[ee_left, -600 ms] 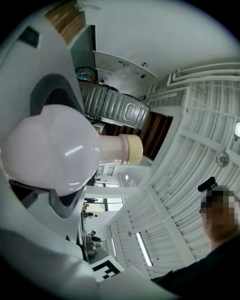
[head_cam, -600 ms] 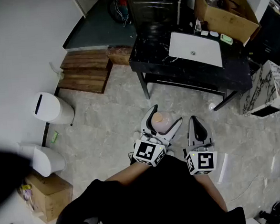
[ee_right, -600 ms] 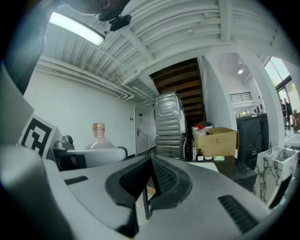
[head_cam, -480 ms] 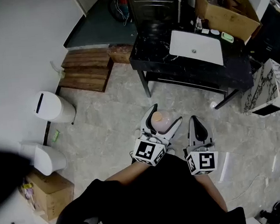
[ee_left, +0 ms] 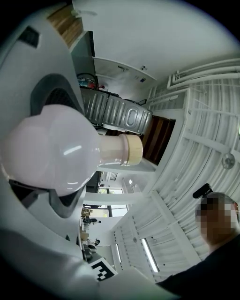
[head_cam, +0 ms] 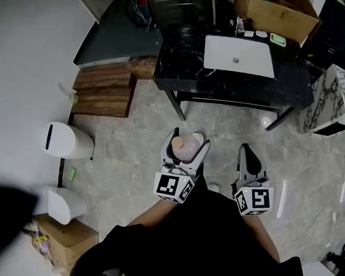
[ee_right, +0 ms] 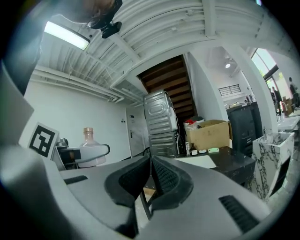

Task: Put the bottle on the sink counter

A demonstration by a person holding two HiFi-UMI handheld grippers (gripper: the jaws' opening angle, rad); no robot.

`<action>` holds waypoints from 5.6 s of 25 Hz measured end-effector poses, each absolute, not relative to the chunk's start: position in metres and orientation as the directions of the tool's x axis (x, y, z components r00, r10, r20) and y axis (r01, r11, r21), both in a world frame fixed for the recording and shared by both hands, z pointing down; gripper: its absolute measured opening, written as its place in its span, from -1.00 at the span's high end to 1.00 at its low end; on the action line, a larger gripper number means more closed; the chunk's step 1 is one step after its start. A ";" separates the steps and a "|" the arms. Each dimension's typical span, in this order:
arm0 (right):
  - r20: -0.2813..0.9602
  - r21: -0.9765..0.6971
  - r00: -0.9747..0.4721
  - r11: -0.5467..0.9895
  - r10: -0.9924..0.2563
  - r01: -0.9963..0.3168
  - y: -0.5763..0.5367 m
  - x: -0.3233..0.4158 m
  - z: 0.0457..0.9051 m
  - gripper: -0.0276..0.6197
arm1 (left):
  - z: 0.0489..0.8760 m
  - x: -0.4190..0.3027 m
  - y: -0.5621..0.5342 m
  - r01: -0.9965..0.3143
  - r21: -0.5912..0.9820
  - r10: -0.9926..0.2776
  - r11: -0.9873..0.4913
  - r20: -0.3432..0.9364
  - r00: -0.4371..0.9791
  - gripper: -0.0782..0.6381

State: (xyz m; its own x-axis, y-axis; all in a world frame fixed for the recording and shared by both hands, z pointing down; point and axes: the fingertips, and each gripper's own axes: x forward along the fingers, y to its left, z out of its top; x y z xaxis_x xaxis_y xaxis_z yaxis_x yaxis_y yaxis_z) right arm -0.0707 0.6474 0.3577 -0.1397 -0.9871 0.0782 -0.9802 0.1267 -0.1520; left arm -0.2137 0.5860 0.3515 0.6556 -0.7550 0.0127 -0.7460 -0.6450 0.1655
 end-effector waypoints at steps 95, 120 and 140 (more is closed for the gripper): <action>0.136 -0.162 -0.229 0.207 -0.964 -0.965 -0.025 0.158 0.424 0.79 | 0.608 0.084 -0.152 -0.829 -0.024 -0.794 -0.559 0.303 0.526 -0.35; 0.160 -0.196 -0.260 0.228 -0.952 -0.954 -0.032 0.142 0.432 0.79 | 0.637 0.100 -0.141 -0.804 -0.098 -0.753 -0.586 0.433 0.496 -0.35; 0.335 -0.267 -0.459 0.385 -0.823 -0.884 -0.097 0.111 0.488 0.79 | 0.624 0.105 -0.130 -0.732 0.095 -0.631 -0.675 0.440 0.639 -0.35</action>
State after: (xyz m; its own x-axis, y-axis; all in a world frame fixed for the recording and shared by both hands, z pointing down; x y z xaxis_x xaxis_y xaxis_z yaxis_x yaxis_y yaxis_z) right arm 0.1106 -0.0969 0.4881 -0.4592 -0.8229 0.3347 -0.8837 0.3845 -0.2669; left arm 0.1048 -0.1295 0.6238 0.6390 -0.6312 0.4396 -0.7318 -0.6749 0.0948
